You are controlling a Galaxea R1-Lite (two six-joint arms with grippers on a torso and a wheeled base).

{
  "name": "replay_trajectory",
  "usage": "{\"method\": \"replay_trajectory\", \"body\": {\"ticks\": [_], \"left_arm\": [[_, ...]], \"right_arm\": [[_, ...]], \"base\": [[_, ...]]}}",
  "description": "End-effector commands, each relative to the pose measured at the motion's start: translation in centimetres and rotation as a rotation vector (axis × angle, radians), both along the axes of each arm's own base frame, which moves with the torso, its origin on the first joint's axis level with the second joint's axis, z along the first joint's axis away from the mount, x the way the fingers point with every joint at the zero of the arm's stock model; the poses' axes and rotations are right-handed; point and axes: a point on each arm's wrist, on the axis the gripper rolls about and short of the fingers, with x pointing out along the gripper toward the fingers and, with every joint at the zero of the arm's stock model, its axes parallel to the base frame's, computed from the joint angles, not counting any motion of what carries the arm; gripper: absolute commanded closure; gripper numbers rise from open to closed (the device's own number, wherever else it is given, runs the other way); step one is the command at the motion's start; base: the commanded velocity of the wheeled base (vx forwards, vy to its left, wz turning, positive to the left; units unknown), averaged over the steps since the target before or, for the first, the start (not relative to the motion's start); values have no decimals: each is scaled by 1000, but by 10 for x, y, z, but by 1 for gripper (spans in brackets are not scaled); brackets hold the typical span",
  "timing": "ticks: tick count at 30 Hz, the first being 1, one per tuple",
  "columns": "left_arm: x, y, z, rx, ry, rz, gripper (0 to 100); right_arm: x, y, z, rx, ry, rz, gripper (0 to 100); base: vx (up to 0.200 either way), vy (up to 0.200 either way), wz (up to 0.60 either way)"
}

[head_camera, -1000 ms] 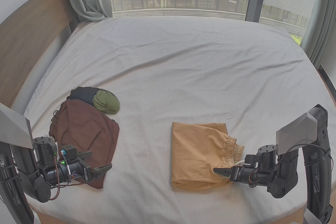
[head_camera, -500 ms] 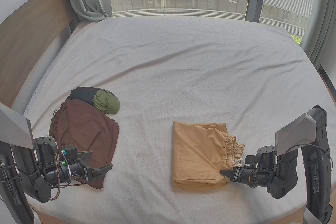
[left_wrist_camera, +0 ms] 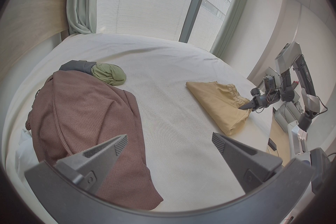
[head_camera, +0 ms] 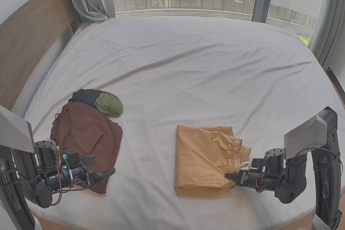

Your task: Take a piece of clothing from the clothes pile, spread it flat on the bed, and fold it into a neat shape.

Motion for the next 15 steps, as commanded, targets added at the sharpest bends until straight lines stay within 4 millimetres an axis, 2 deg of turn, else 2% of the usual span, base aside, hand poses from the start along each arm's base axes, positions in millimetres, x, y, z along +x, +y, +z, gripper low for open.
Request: {"method": "replay_trajectory", "body": {"ticks": [1,7,15], "left_arm": [[-1,0,1,0,-2,2,0],[-2,0,1,0,2,0,0],[-4,0,0,0,10,-1,0]], "right_arm": [[0,5,27,31,-76,22,100],[-4,8,37,60,-92,69,100],[-8,17,63,110,-165,140,100]], "base": [[0,0,0],[0,0,0],[0,0,0]]}}
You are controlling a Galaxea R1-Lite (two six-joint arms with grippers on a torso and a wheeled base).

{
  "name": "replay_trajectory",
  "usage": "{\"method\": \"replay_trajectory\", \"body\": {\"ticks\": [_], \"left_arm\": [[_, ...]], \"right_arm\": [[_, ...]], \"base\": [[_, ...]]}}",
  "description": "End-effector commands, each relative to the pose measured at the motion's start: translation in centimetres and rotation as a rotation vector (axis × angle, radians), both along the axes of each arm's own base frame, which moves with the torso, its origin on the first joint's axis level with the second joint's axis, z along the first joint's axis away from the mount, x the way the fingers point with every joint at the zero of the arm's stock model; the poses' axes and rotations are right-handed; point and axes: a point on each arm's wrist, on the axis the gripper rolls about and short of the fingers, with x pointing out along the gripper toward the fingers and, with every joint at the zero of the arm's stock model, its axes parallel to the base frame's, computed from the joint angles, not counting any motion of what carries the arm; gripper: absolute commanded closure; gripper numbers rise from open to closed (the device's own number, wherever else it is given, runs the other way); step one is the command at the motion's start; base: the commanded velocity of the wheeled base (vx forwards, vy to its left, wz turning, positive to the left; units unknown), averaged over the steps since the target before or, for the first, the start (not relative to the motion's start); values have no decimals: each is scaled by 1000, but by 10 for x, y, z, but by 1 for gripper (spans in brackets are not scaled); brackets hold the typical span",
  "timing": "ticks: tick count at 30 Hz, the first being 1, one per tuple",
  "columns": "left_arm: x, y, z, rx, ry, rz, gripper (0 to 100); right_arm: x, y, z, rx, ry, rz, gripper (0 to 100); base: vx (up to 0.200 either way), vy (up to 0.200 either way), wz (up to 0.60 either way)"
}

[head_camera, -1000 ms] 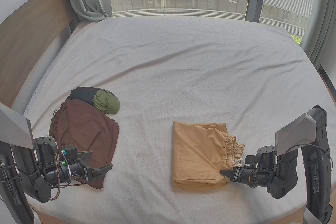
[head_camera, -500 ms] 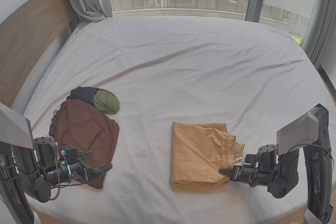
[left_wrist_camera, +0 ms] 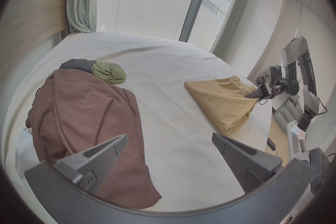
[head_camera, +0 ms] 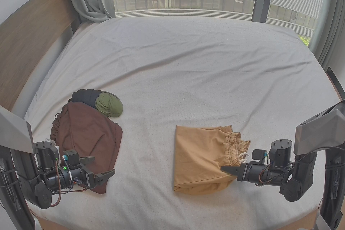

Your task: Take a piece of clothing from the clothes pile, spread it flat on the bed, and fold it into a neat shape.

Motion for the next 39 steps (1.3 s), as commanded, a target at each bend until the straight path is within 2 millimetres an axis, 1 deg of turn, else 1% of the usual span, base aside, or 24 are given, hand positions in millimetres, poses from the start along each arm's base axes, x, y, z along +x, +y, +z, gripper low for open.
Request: {"method": "replay_trajectory", "body": {"ticks": [1,7,11,12,24,25,33,36,39], "left_arm": [[0,0,0,0,1,-1,0],[-1,0,0,1,1,-1,0],[-2,0,0,1,3,-1,0],[-2,0,0,1,1,-3,0],[-6,0,0,14,6,-9,0],[-5,0,0,14,5,-9,0],[-6,0,-1,14,9,-9,0],[-5,0,-1,14,11,-9,0],[-4,0,-2,14,11,-9,0]], "right_arm": [[-3,7,21,29,-68,30,100],[-5,11,31,42,-99,46,100],[-5,11,33,45,-104,47,100],[-6,11,40,54,-127,47,100],[-5,12,62,89,-203,45,100],[-5,12,69,107,-219,43,100],[7,18,84,143,-295,45,100],[8,27,92,180,-313,75,100],[12,30,100,208,-336,74,100]], "base": [[0,0,0],[0,0,0],[0,0,0],[0,0,0],[0,0,0],[0,0,0],[0,0,0],[0,0,0],[0,0,0]]}}
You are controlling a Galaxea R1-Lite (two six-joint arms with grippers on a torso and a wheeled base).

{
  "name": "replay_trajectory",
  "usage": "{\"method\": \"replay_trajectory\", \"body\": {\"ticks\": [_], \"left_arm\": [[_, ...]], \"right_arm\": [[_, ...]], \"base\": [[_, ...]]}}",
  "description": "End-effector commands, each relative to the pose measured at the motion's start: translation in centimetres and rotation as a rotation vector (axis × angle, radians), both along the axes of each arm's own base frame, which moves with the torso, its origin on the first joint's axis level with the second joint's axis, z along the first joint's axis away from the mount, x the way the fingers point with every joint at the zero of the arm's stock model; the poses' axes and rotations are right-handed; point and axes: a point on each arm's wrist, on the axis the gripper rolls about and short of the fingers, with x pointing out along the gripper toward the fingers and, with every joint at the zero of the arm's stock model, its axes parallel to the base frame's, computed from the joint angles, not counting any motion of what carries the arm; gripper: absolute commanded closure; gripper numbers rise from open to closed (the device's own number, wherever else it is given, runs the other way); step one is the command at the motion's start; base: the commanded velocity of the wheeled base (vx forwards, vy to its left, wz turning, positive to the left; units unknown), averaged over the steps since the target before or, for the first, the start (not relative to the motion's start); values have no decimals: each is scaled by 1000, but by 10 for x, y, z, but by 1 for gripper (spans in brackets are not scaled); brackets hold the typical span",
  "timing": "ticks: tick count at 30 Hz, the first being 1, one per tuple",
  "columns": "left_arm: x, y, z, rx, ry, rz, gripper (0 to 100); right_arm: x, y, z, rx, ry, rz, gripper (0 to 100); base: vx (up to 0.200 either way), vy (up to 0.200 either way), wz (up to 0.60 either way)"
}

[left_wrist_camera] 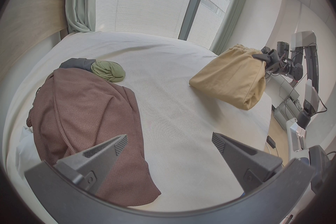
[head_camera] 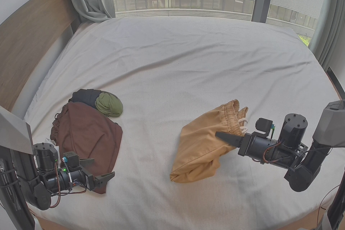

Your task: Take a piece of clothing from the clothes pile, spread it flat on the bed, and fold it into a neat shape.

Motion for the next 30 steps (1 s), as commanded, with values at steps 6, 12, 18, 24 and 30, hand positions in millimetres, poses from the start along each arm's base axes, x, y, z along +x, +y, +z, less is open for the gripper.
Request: {"method": "replay_trajectory", "body": {"ticks": [6,12,18,24,30], "left_arm": [[1,0,-2,0,7,-2,0],[1,-1,-3,0,8,-3,0],[1,-1,-3,0,11,-3,0],[1,-1,-3,0,11,-3,0],[1,0,-5,0,16,-2,0]], "right_arm": [[16,7,22,54,-91,2,100],[36,14,36,86,-89,-6,100],[61,22,47,87,-83,-14,100],[86,31,52,82,-72,-20,100],[106,33,50,78,-64,-34,100]], "base": [[0,0,0],[0,0,0],[0,0,0],[0,0,0],[0,0,0]]}}
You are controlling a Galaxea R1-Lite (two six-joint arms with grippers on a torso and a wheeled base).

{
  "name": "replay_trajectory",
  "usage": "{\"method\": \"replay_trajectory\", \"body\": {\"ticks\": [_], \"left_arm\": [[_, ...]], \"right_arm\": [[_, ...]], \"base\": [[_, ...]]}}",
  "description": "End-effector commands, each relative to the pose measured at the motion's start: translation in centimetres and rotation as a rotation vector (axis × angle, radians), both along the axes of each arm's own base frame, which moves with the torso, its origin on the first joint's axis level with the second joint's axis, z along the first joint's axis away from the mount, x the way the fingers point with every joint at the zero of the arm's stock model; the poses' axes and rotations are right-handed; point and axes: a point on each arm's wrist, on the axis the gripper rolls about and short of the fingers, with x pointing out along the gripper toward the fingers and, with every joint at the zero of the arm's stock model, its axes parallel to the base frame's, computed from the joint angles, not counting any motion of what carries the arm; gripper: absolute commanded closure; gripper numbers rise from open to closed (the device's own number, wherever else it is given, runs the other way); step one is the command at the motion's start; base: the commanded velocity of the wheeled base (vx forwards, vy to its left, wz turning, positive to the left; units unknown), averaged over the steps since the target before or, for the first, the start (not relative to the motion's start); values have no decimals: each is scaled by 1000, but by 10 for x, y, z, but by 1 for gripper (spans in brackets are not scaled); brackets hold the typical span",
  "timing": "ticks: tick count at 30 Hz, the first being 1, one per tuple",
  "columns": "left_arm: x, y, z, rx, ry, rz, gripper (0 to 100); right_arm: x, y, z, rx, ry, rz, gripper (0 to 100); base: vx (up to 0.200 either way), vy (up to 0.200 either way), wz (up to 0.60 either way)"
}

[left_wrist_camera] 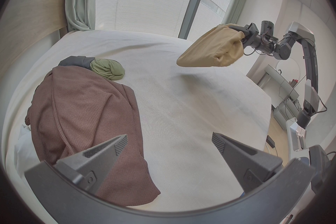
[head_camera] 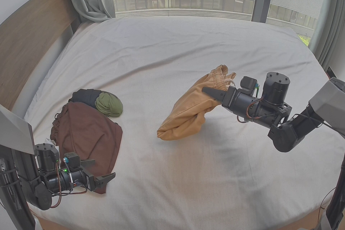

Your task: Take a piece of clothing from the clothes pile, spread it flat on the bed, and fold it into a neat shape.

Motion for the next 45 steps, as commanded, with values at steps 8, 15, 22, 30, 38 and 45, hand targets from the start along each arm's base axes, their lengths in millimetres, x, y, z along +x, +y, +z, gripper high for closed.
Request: {"method": "replay_trajectory", "body": {"ticks": [8,15,22,30,38,45], "left_arm": [[0,0,-1,0,5,1,0],[0,0,-4,1,14,0,0],[0,0,-5,2,21,0,0],[0,0,-5,2,21,0,0],[0,0,-7,2,31,0,0],[0,0,-8,2,36,0,0]], "right_arm": [[35,3,-9,-6,15,-25,100],[48,7,-12,-10,23,-30,100],[62,12,-22,-15,36,-28,100],[73,17,-33,-20,47,-30,100],[84,16,-9,0,6,-40,100],[93,18,10,8,-21,-42,100]], "base": [[0,0,0],[0,0,0],[0,0,0],[0,0,0],[0,0,0],[0,0,0]]}}
